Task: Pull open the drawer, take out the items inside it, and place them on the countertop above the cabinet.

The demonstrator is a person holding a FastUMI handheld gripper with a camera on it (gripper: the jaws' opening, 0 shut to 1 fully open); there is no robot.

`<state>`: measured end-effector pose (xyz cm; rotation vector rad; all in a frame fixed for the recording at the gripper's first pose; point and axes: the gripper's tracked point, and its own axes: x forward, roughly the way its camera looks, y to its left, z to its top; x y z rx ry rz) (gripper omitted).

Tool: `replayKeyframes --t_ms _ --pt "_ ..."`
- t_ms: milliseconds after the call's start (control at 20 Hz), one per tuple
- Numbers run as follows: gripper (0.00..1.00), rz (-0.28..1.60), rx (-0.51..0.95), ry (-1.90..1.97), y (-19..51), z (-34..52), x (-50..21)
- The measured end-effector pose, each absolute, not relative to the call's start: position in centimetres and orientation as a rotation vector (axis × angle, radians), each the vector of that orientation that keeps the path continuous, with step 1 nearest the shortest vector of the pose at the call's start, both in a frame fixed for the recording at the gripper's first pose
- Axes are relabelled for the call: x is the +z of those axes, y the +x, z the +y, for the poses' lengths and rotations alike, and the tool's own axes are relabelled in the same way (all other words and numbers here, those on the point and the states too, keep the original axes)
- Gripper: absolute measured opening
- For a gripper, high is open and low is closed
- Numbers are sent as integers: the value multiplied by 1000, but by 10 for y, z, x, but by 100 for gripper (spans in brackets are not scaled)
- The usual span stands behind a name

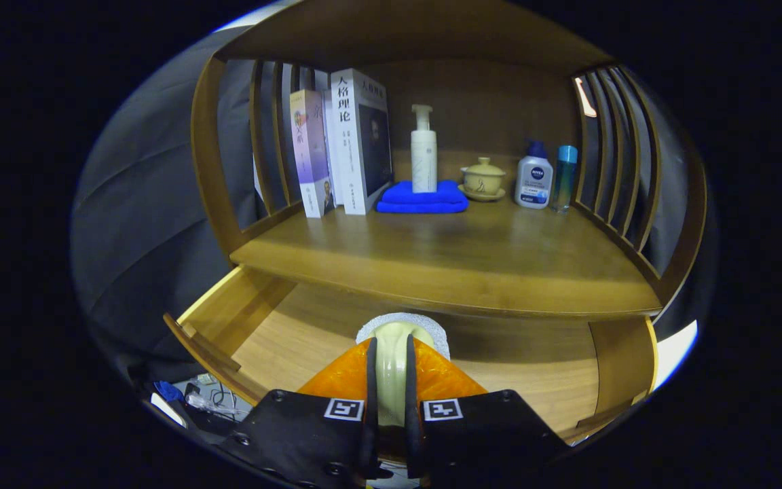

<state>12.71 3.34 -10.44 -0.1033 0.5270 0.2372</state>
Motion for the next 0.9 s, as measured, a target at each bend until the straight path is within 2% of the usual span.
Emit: replayKeyframes --t_ms 450,900 --pt "18 454 237 -74 115 29 -84" --pt "18 296 227 -57 113 25 -20"
